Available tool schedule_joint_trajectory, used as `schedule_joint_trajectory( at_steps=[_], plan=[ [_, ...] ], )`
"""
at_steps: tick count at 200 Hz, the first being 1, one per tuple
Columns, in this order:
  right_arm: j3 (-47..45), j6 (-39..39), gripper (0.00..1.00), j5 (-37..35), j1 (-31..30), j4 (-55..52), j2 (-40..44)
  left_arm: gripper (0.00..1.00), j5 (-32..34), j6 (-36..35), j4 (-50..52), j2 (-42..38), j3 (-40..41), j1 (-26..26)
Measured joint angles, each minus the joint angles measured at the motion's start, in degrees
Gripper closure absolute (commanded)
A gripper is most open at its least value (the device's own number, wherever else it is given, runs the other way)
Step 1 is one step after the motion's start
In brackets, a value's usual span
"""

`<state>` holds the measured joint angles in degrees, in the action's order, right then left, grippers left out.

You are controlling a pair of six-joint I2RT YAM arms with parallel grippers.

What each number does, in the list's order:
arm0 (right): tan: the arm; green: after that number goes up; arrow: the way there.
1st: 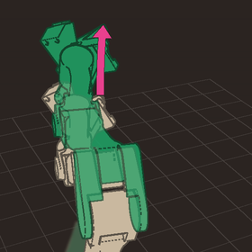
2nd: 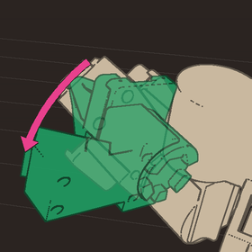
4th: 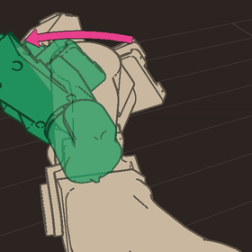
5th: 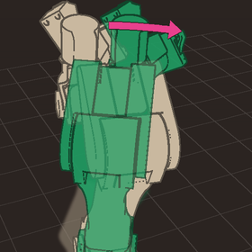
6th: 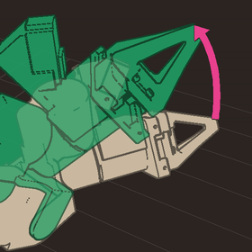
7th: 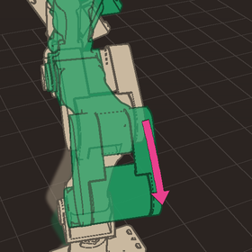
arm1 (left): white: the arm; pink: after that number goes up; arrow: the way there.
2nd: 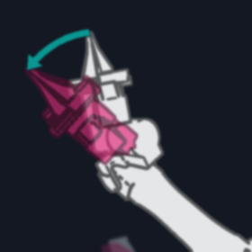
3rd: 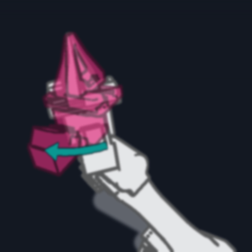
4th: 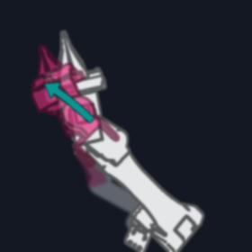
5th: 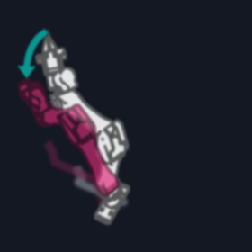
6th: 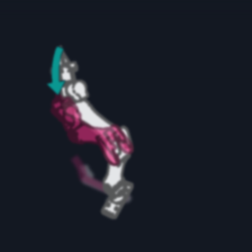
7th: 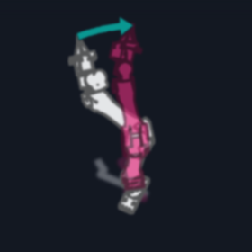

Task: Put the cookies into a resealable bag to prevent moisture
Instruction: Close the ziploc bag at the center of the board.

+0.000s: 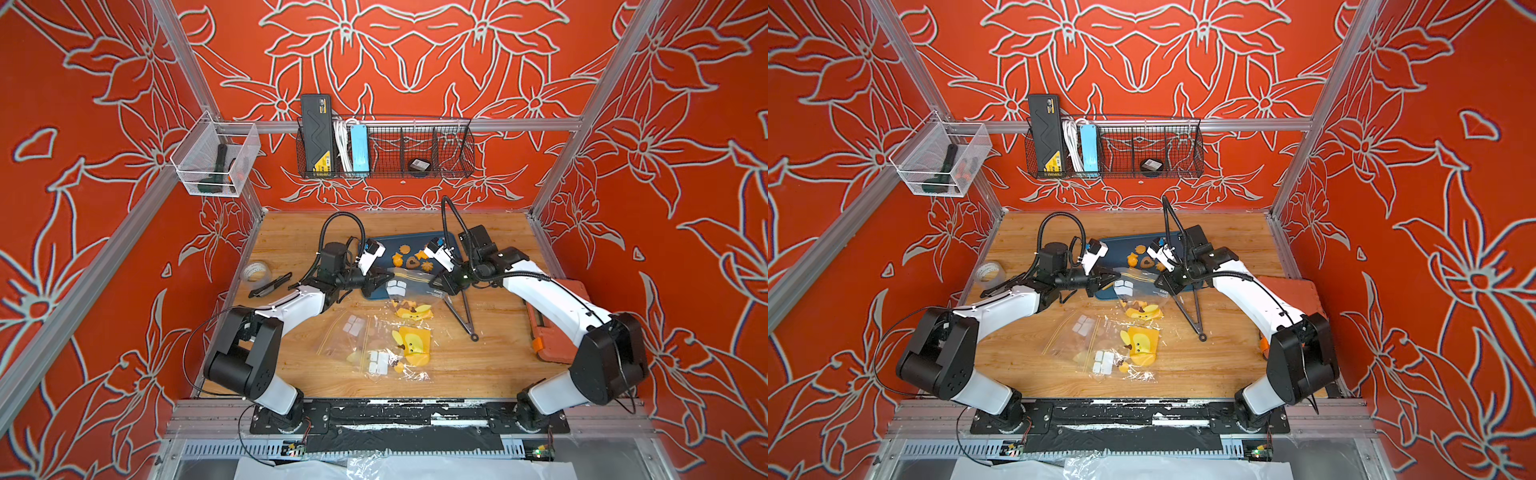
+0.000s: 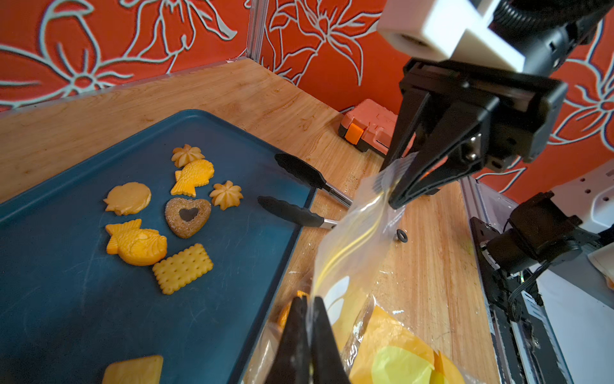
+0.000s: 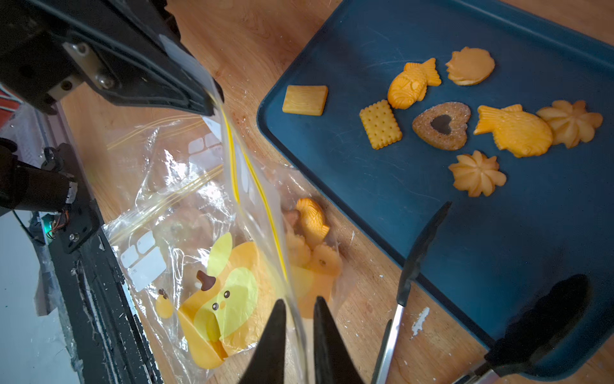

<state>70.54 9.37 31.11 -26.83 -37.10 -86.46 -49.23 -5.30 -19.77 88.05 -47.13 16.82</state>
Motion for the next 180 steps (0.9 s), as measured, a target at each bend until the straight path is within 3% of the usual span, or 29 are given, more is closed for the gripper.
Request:
schedule_joint_trajectory(
  at_steps=[14, 23, 28, 33, 62, 70, 74, 81, 88, 109, 113, 119, 123, 129, 151, 158, 162, 166, 172, 180],
  plan=[
    [0.48, 0.59, 1.0, -0.02, -0.22, -0.7, -0.22, 1.0, 0.0, 0.0, 0.0, 0.0, 0.0, 0.0],
    [1.03, 0.81, 0.86, -0.04, -0.24, -1.25, -0.55, 1.0, 0.0, 0.0, 0.02, 0.0, 0.0, 0.0],
    [1.22, 1.01, 0.89, -0.09, -0.26, -1.36, -0.74, 1.0, 0.0, 0.0, 0.02, 0.0, 0.0, 0.0],
    [1.42, 1.18, 1.0, -0.17, -0.33, -1.46, -0.92, 1.0, 0.0, 0.0, 0.0, 0.0, 0.0, 0.0],
    [2.29, 2.32, 1.0, -0.55, -0.5, -2.69, -1.68, 1.0, 0.0, 0.0, 0.02, 0.0, 0.0, 0.0],
    [2.82, 2.34, 0.78, -0.57, -0.59, -3.26, -2.03, 1.0, 0.0, 0.0, 0.04, 0.0, 0.0, 0.0],
    [2.99, 2.54, 0.74, -0.63, -0.61, -3.37, -2.21, 1.0, 0.0, 0.0, 0.04, 0.0, 0.0, 0.0],
    [3.21, 2.73, 0.79, -0.76, -0.63, -3.45, -2.4, 1.0, 0.0, 0.0, 0.02, 0.0, 0.0, -0.02],
    [3.28, 2.95, 1.0, -0.94, -0.74, -3.45, -2.51, 1.0, 0.0, -0.02, 0.04, 0.0, 0.0, 0.0],
    [4.09, 3.58, 1.0, -1.11, -0.98, -4.26, -3.06, 1.0, 0.0, -0.02, 0.04, 0.0, 0.0, 0.0],
    [4.35, 3.67, 0.88, -1.07, -1.01, -4.48, -3.19, 1.0, 0.02, -0.02, 0.04, 0.0, 0.0, 0.0],
    [4.76, 3.74, 0.83, -1.07, -1.01, -4.74, -3.52, 1.0, 0.02, 0.0, 0.04, 0.0, 0.0, -0.02],
    [4.94, 3.76, 0.86, -1.11, -1.01, -4.72, -3.67, 1.0, 0.02, -0.02, 0.04, 0.0, 0.0, -0.02],
    [5.09, 3.96, 1.0, -1.14, -1.14, -4.66, -3.85, 1.0, 0.0, -0.02, 0.02, 0.0, 0.0, -0.02],
    [5.6, 4.44, 1.0, -1.2, -1.31, -5.14, -4.31, 1.0, 0.0, -0.02, 0.04, 0.0, 0.0, 0.0],
    [5.99, 4.59, 0.85, -1.2, -1.38, -5.31, -4.57, 1.0, 0.0, -0.02, 0.04, 0.0, 0.0, 0.0],
    [6.21, 4.63, 0.82, -1.25, -1.38, -5.4, -4.68, 1.0, 0.02, -0.02, 0.04, 0.0, 0.0, -0.02],
    [6.4, 4.66, 0.84, -1.27, -1.4, -5.44, -4.83, 1.0, 0.02, -0.02, 0.04, 0.0, 0.0, -0.02],
    [6.58, 5.01, 1.0, -1.4, -1.44, -5.31, -5.01, 1.0, 0.0, -0.02, 0.04, 0.0, 0.0, -0.02],
    [6.67, 5.09, 1.0, -1.53, -1.49, -5.25, -5.11, 1.0, -0.02, -0.02, 0.04, 0.0, 0.0, 0.0]
  ],
)
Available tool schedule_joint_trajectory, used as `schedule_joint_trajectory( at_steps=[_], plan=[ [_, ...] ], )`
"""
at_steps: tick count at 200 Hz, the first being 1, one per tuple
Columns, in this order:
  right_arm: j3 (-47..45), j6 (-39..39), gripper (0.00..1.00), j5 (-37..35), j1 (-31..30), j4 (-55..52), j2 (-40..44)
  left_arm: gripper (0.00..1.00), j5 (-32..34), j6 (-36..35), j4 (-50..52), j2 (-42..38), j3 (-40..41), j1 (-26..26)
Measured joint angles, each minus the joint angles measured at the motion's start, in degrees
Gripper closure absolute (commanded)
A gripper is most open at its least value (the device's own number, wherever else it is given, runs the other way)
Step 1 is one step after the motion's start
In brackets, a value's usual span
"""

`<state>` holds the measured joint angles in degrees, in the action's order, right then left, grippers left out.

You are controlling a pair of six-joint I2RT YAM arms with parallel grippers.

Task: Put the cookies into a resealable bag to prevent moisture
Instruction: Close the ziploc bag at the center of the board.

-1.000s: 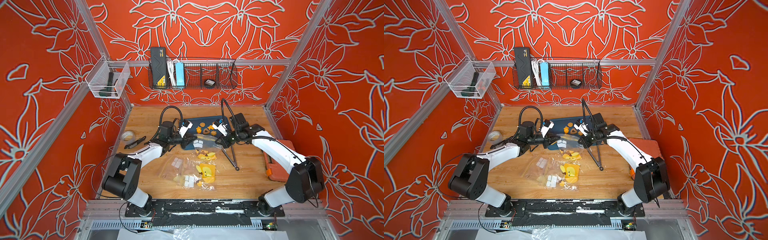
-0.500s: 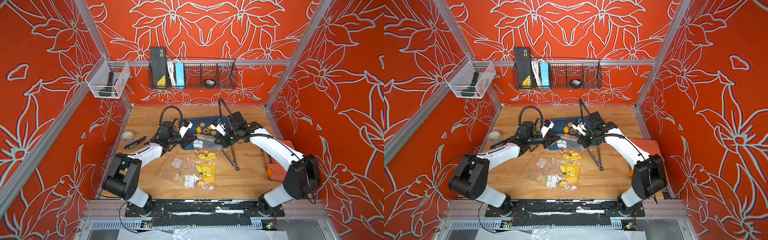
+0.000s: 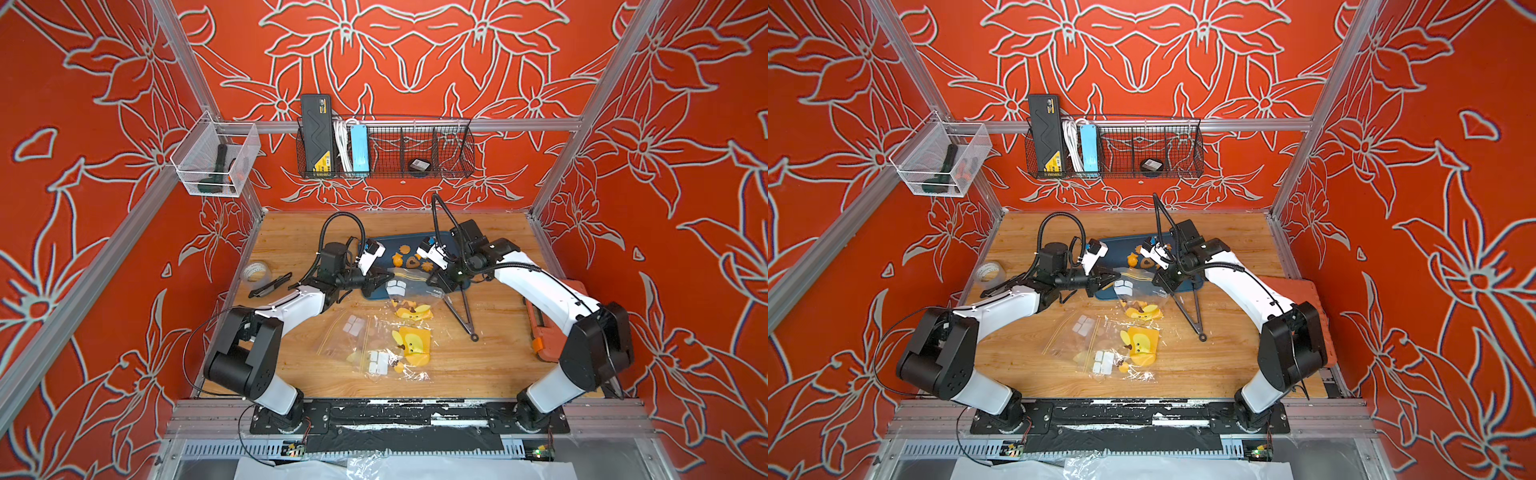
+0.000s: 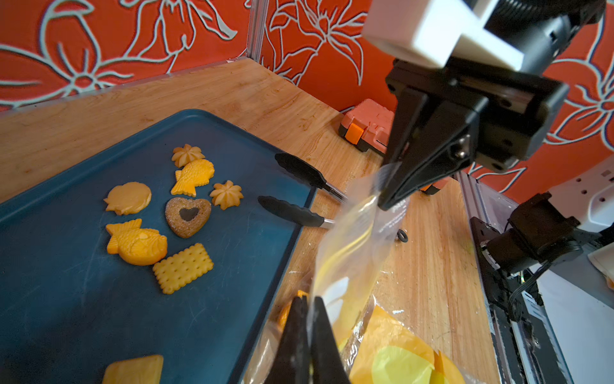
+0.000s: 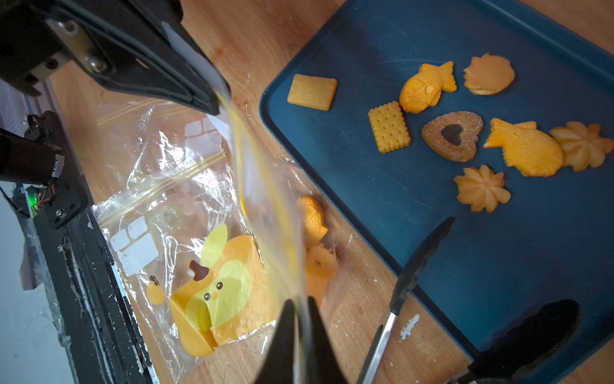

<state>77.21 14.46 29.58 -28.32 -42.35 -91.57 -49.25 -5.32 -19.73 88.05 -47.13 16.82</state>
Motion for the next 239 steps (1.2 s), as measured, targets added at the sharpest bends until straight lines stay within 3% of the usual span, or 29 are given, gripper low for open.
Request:
schedule_joint_trajectory(
  at_steps=[10, 17, 21, 25, 32, 52, 59, 65, 70, 77, 95, 102, 107, 110, 116, 134, 143, 150, 156, 164, 180, 191, 198, 203, 210, 229, 239],
  plan=[
    [0.04, 0.2, 1.0, -0.09, -0.02, -0.09, -0.13, 1.0, 0.02, 0.0, 0.0, 0.0, 0.0, 0.0],
    [0.15, 0.15, 0.85, -0.17, -0.09, -0.13, -0.26, 1.0, 0.02, 0.0, 0.0, 0.0, 0.0, 0.0],
    [0.24, 0.22, 0.84, -0.17, -0.11, -0.15, -0.39, 1.0, 0.02, 0.0, 0.0, 0.0, 0.0, 0.0],
    [0.39, 0.15, 0.86, -0.17, -0.13, -0.22, -0.52, 1.0, 0.02, 0.0, 0.0, 0.0, 0.0, -0.02],
    [0.63, 0.52, 1.0, -0.24, -0.17, -0.15, -0.74, 1.0, 0.02, 0.0, 0.0, 0.0, 0.0, -0.02],
    [1.18, 0.59, 1.0, -0.11, -0.37, -0.35, -1.25, 1.0, 0.02, 0.0, 0.0, 0.0, 0.0, -0.02],
    [1.49, 0.7, 0.82, -0.13, -0.39, -0.66, -1.51, 1.0, 0.02, 0.0, 0.0, 0.0, 0.0, -0.02],
    [1.68, 0.61, 0.79, -0.13, -0.42, -0.68, -1.73, 1.0, 0.02, 0.0, 0.0, 0.0, 0.0, -0.02],
    [1.77, 0.96, 0.82, -0.17, -0.48, -0.55, -1.84, 1.0, 0.02, 0.0, -0.02, 0.0, 0.0, -0.02],
    [1.77, 1.2, 1.0, -0.17, -0.5, -0.35, -1.97, 1.0, 0.02, 0.0, -0.02, 0.0, 0.0, -0.02],
    [1.81, 0.76, 1.0, 0.0, -0.68, -0.46, -2.14, 1.0, 0.02, 0.0, 0.0, -0.02, 0.0, -0.02],
    [1.9, 0.98, 0.84, 0.13, -0.76, -0.55, -2.29, 1.0, 0.02, 0.0, 0.0, -0.02, 0.0, -0.02],
    [1.99, 1.03, 0.82, 0.11, -0.81, -0.55, -2.4, 1.0, 0.02, 0.0, 0.0, -0.02, 0.0, -0.02],
    [2.03, 0.9, 0.84, 0.09, -0.87, -0.55, -2.51, 1.0, 0.02, 0.0, 0.0, -0.02, 0.0, -0.02],
    [2.1, 1.18, 1.0, 0.07, -0.87, -0.42, -2.67, 1.0, 0.0, 0.0, -0.02, -0.02, 0.0, -0.02],
    [2.38, 0.94, 1.0, 0.26, -1.03, -0.52, -3.15, 1.0, 0.02, 0.0, 0.0, -0.02, 0.0, -0.02],
    [2.82, 0.98, 0.79, 0.44, -1.14, -0.7, -3.41, 1.0, 0.04, 0.0, 0.0, -0.02, 0.0, -0.02],
    [2.99, 0.96, 0.75, 0.44, -1.18, -0.61, -3.52, 1.0, 0.02, 0.0, -0.02, -0.02, 0.0, -0.02],
    [3.06, 1.25, 0.8, 0.46, -1.22, -0.42, -3.52, 1.0, 0.02, 0.0, -0.02, -0.02, 0.0, -0.02],
    [3.08, 1.22, 1.0, 0.46, -1.29, -0.13, -3.52, 1.0, 0.0, 0.0, -0.02, -0.02, 0.0, -0.02],
    [3.26, 0.83, 1.0, 0.5, -1.4, -0.09, -3.58, 1.0, 0.02, 0.0, -0.02, -0.02, 0.0, -0.02],
    [3.63, 0.85, 0.79, 0.48, -1.4, -0.09, -3.74, 1.0, 0.02, 0.0, -0.04, -0.02, 0.0, -0.02],
    [3.69, 0.79, 0.76, 0.5, -1.4, 0.02, -3.76, 1.0, 0.02, 0.0, -0.04, -0.02, 0.0, -0.02],
    [3.69, 1.01, 0.8, 0.48, -1.4, 0.22, -3.76, 1.0, 0.02, 0.0, -0.02, -0.02, 0.0, -0.02],
    [3.69, 1.07, 1.0, 0.48, -1.46, 0.44, -3.76, 1.0, 0.0, 0.0, -0.02, -0.02, 0.0, -0.02],
    [3.85, 0.87, 1.0, 0.83, -1.55, 0.46, -4.0, 1.0, 0.02, 0.0, -0.02, -0.02, 0.0, -0.02],
    [4.31, 0.87, 0.78, 0.94, -1.62, 0.26, -4.5, 1.0, 0.02, 0.0, 0.0, -0.02, 0.0, -0.02]
  ],
)
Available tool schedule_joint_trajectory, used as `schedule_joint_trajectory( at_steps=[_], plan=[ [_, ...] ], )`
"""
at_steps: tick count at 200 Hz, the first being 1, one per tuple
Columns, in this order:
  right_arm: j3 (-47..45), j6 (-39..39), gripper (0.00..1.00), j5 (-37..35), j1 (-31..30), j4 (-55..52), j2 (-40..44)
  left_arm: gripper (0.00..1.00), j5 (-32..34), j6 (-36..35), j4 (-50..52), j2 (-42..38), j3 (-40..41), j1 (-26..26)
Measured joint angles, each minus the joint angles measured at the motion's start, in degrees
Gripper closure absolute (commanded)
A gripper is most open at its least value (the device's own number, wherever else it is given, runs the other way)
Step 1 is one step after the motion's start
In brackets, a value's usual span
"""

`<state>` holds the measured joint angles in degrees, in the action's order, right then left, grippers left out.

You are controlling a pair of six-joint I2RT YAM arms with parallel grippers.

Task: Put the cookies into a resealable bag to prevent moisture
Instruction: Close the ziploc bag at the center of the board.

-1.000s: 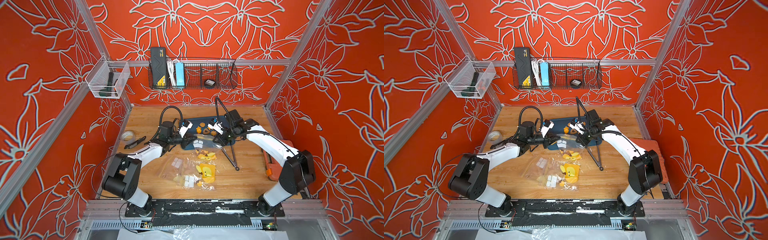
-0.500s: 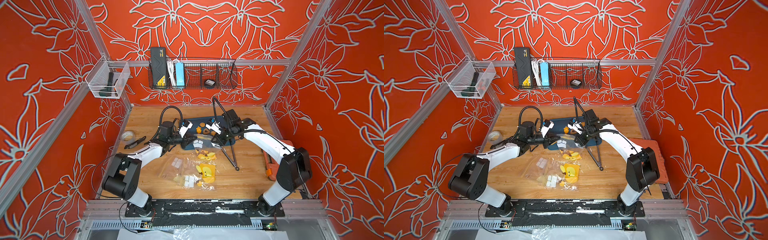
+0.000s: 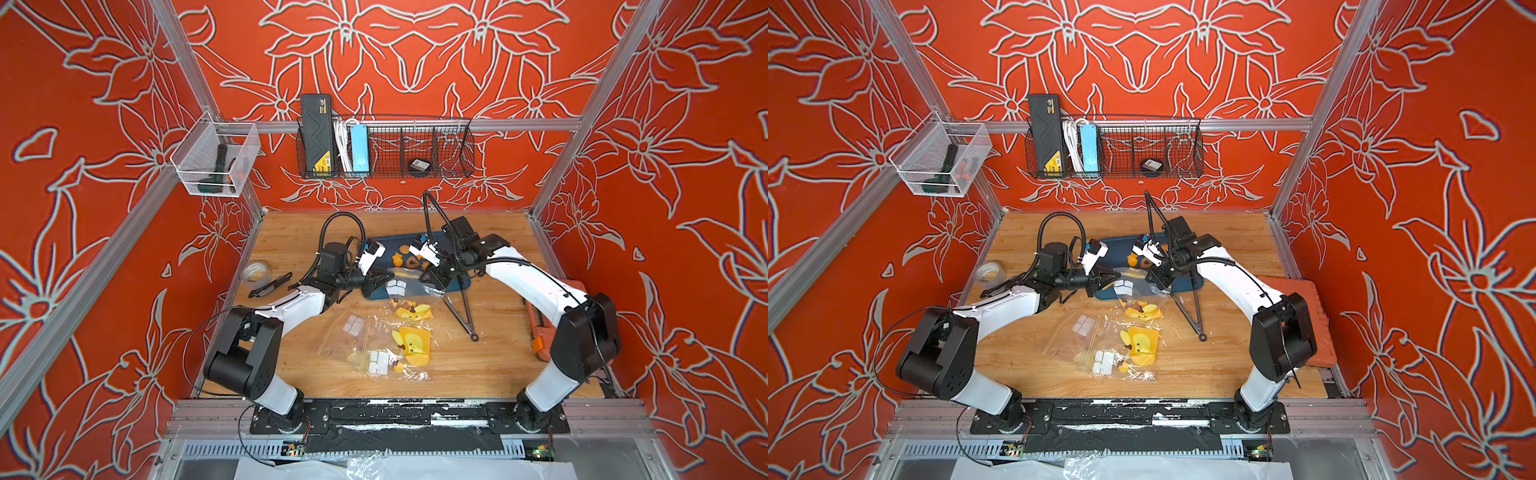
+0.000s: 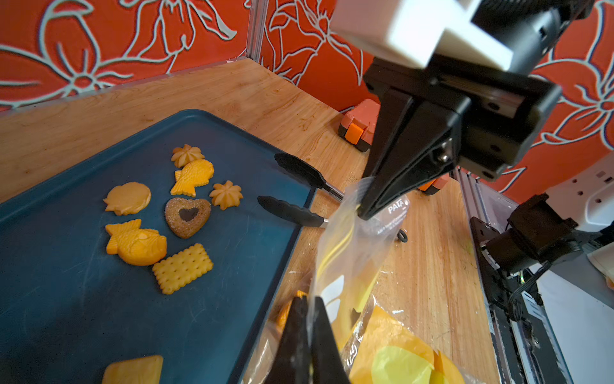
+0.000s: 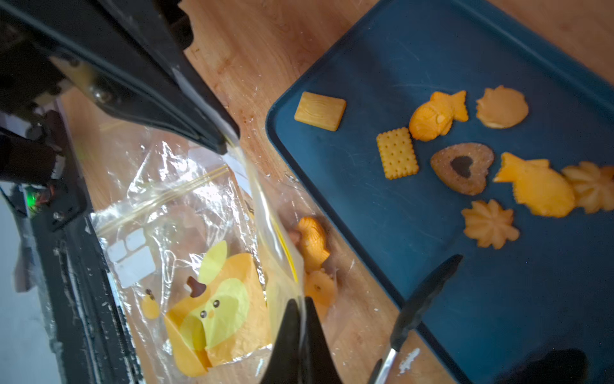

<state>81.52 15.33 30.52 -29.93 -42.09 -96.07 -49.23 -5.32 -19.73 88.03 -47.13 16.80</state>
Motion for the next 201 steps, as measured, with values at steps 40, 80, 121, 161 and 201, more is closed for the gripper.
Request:
schedule_joint_trajectory(
  at_steps=[40, 80, 121, 161, 201],
  plan=[
    [0.39, -0.26, 1.0, 0.04, -0.42, 0.57, -0.87, 1.0, 0.0, 0.0, -0.02, 0.0, 0.0, 0.0],
    [0.55, -1.16, 1.0, 0.2, -0.68, 1.07, -1.57, 1.0, 0.02, 0.0, -0.02, 0.0, 0.0, -0.02],
    [0.59, -2.05, 1.0, 0.76, -0.9, 3.26, -1.7, 1.0, 0.0, 0.0, -0.02, 0.0, 0.0, -0.04],
    [1.03, -3.04, 1.0, 1.6, -1.05, 3.96, -2.75, 1.0, 0.0, 0.0, 0.04, 0.0, 0.0, -0.04],
    [1.05, -3.28, 1.0, 1.99, -1.53, 4.7, -2.99, 1.0, 0.0, 0.0, 0.2, 0.0, 0.0, -0.04]
  ],
)
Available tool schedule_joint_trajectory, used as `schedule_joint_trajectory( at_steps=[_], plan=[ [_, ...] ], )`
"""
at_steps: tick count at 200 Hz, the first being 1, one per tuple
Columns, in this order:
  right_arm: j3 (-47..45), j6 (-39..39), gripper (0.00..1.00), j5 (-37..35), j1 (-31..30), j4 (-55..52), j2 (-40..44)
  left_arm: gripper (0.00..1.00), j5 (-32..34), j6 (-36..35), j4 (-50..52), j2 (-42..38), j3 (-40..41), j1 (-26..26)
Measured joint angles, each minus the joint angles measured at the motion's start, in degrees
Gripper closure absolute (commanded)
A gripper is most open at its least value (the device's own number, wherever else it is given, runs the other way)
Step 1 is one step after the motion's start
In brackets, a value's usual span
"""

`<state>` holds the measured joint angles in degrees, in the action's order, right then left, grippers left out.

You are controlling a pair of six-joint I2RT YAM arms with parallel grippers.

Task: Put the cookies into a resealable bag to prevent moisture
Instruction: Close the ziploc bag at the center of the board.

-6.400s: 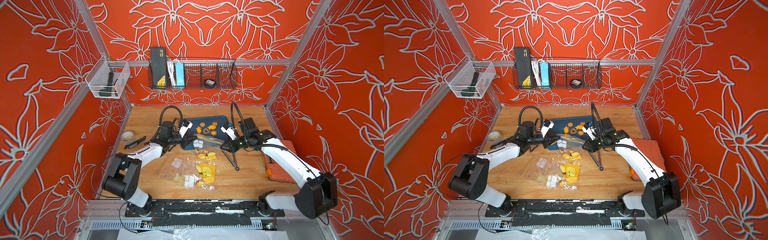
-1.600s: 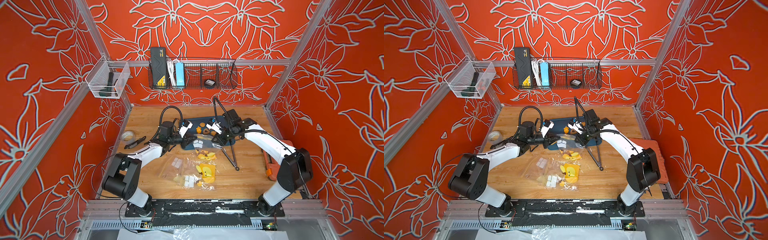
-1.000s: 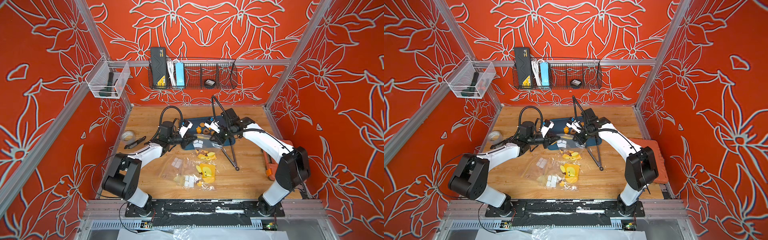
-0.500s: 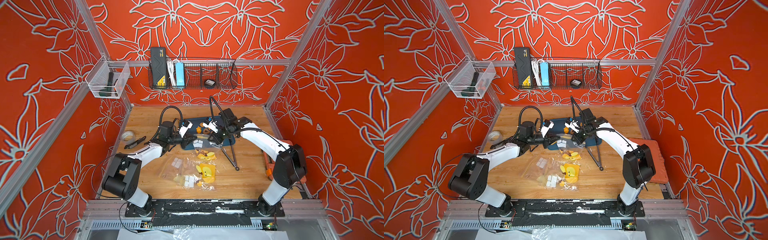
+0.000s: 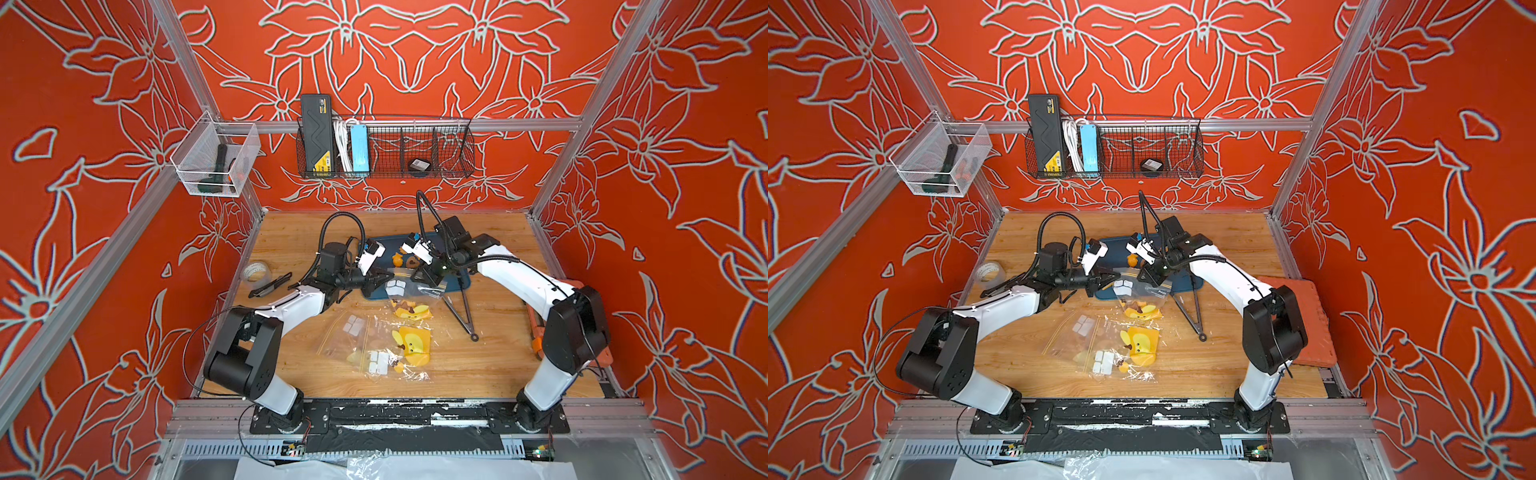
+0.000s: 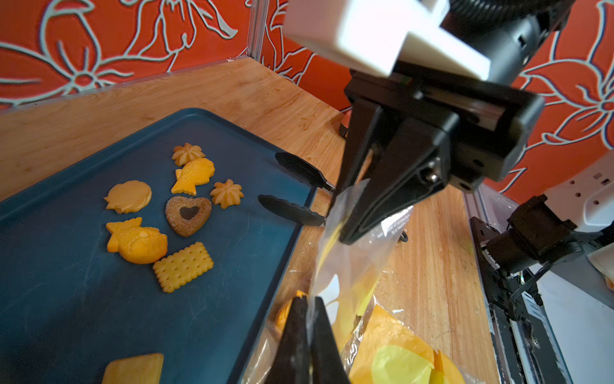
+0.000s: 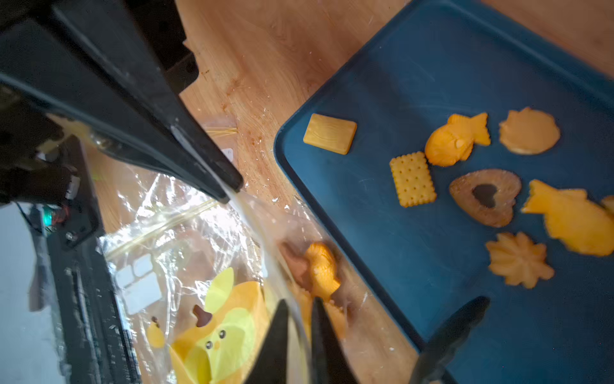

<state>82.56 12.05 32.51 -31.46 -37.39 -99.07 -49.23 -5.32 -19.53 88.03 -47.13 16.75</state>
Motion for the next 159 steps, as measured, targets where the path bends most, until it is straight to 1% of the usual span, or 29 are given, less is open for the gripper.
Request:
schedule_joint_trajectory(
  at_steps=[10, 18, 23, 28, 33, 49, 57, 62, 66, 73, 89, 90, 99, 101, 105, 109, 115, 116, 132, 133, 139, 142, 145, 149, 154, 159],
  plan=[
    [0.02, -0.61, 1.0, 0.17, -0.09, 0.11, 0.0, 1.0, 0.0, 0.0, 0.02, 0.0, 0.0, 0.0],
    [0.09, -0.59, 0.83, 0.37, -0.11, 0.02, -0.02, 1.0, 0.02, 0.0, 0.02, 0.0, 0.0, 0.0],
    [0.17, -0.59, 0.81, 0.48, -0.11, 0.0, -0.07, 1.0, 0.02, 0.0, 0.0, 0.0, 0.0, 0.0],
    [0.2, -0.72, 0.86, 0.57, -0.15, 0.09, -0.09, 1.0, 0.02, 0.0, 0.0, 0.0, 0.0, 0.0],
    [0.2, -0.81, 1.0, 0.57, -0.17, 0.28, -0.09, 1.0, 0.0, 0.0, 0.0, 0.0, 0.0, 0.0],
    [0.26, -1.01, 1.0, 0.72, -0.33, 0.52, -0.15, 1.0, 0.02, 0.0, 0.02, 0.0, 0.0, 0.0],
    [0.37, -1.01, 0.85, 0.79, -0.42, 0.48, -0.26, 1.0, 0.02, 0.0, 0.02, 0.0, 0.0, 0.0],
    [0.42, -0.96, 0.82, 0.79, -0.46, 0.48, -0.33, 1.0, 0.02, 0.0, 0.02, 0.0, 0.0, 0.0],
    [0.42, -1.22, 0.84, 0.81, -0.48, 0.52, -0.37, 1.0, 0.02, 0.0, 0.02, 0.0, 0.0, 0.0],
    [0.42, -1.11, 1.0, 0.74, -0.5, 0.7, -0.42, 1.0, 0.0, 0.0, 0.02, 0.0, 0.0, 0.0],
    [0.55, -1.44, 1.0, 0.74, -0.7, 0.96, -0.55, 1.0, 0.0, 0.0, 0.0, -0.02, 0.0, 0.0],
    [0.57, -1.42, 1.0, 0.79, -0.72, 0.96, -0.55, 1.0, 0.0, 0.0, 0.0, 0.0, 0.0, 0.0],
    [0.79, -1.46, 0.83, 0.79, -0.79, 0.96, -0.72, 1.0, 0.02, 0.0, 0.0, -0.02, 0.0, 0.0],
    [0.85, -1.44, 0.82, 0.79, -0.83, 0.98, -0.76, 1.0, 0.02, 0.0, 0.0, -0.02, 0.0, 0.0],
    [0.9, -1.77, 0.81, 0.76, -0.83, 1.03, -0.83, 1.0, 0.02, 0.0, 0.0, -0.02, 0.0, 0.0],
    [0.9, -1.36, 0.84, 0.74, -0.85, 1.27, -0.85, 1.0, 0.0, 0.0, 0.0, 0.0, 0.0, -0.02],
    [0.9, -1.77, 0.99, 0.74, -0.9, 1.51, -0.92, 1.0, 0.0, 0.0, 0.0, -0.02, 0.0, -0.02],
    [0.9, -1.81, 1.0, 0.74, -0.92, 1.62, -0.92, 1.0, 0.0, 0.0, 0.02, -0.02, 0.0, -0.02],
    [0.96, -2.23, 1.0, 0.9, -1.09, 1.95, -1.01, 1.0, 0.0, 0.0, 0.0, -0.02, 0.0, -0.02],
    [0.96, -2.23, 0.99, 0.96, -1.09, 1.92, -1.01, 1.0, 0.0, 0.0, 0.0, -0.02, 0.0, -0.02],
    [1.05, -2.32, 0.87, 0.96, -1.11, 1.86, -1.07, 1.0, 0.0, 0.0, 0.02, -0.02, 0.0, -0.04],
    [1.14, -2.32, 0.85, 0.96, -1.18, 1.84, -1.09, 1.0, 0.0, 0.0, 0.02, -0.02, 0.0, -0.04],
    [1.16, -2.47, 0.84, 0.96, -1.2, 1.86, -1.14, 1.0, 0.0, 0.0, 0.0, -0.02, 0.0, -0.04],
    [1.22, -2.38, 0.87, 0.96, -1.22, 1.92, -1.18, 1.0, 0.0, 0.0, 0.0, -0.02, 0.0, -0.04],
    [1.25, -2.4, 1.0, 0.94, -1.25, 2.08, -1.22, 1.0, 0.0, 0.0, 0.0, -0.02, 0.0, -0.04],
    [1.25, -2.12, 1.0, 0.94, -1.29, 2.29, -1.29, 1.0, 0.0, 0.0, 0.0, -0.02, 0.0, -0.04]
  ],
)
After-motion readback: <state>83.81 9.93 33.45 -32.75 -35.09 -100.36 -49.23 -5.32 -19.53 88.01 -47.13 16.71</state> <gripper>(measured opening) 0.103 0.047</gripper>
